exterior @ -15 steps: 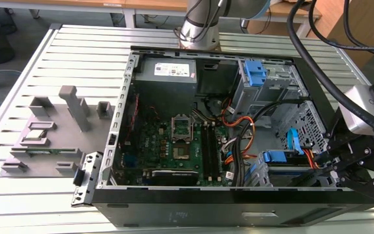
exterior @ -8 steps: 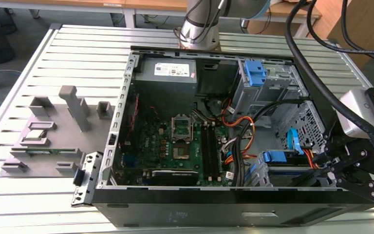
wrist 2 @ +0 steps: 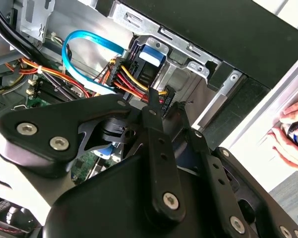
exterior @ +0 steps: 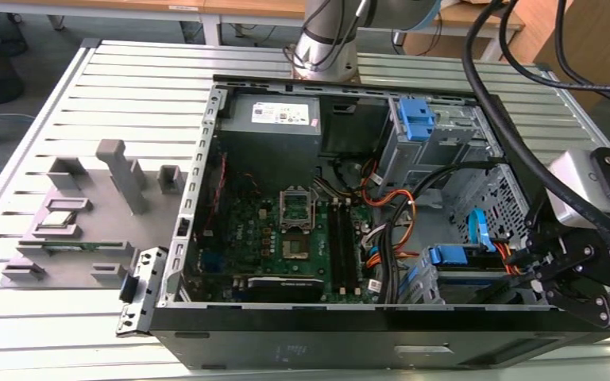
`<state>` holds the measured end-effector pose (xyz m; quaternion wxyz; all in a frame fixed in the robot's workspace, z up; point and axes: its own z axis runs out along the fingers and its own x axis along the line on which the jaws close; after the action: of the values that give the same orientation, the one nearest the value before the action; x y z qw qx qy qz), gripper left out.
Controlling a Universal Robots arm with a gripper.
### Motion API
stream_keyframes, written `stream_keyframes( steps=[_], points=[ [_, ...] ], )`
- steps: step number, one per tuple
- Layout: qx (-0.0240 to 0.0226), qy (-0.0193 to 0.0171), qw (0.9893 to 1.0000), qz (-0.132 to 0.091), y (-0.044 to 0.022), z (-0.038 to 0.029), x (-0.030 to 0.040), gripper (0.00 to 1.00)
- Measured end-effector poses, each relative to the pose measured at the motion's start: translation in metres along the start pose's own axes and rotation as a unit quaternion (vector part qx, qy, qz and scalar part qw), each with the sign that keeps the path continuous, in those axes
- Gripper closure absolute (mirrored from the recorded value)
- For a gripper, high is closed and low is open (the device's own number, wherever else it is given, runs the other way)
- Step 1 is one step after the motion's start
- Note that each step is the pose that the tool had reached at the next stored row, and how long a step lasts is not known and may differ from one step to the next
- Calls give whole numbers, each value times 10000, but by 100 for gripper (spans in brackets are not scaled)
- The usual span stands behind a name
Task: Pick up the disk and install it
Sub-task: 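Insert the second disk wire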
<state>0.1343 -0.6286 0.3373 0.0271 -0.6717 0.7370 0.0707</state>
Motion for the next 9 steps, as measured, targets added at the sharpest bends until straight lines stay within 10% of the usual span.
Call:
stream_keyframes(
  steps=[9],
  points=[
    [-29, 2, 10000, 5, -19, 43, 5, 70]
  ],
)
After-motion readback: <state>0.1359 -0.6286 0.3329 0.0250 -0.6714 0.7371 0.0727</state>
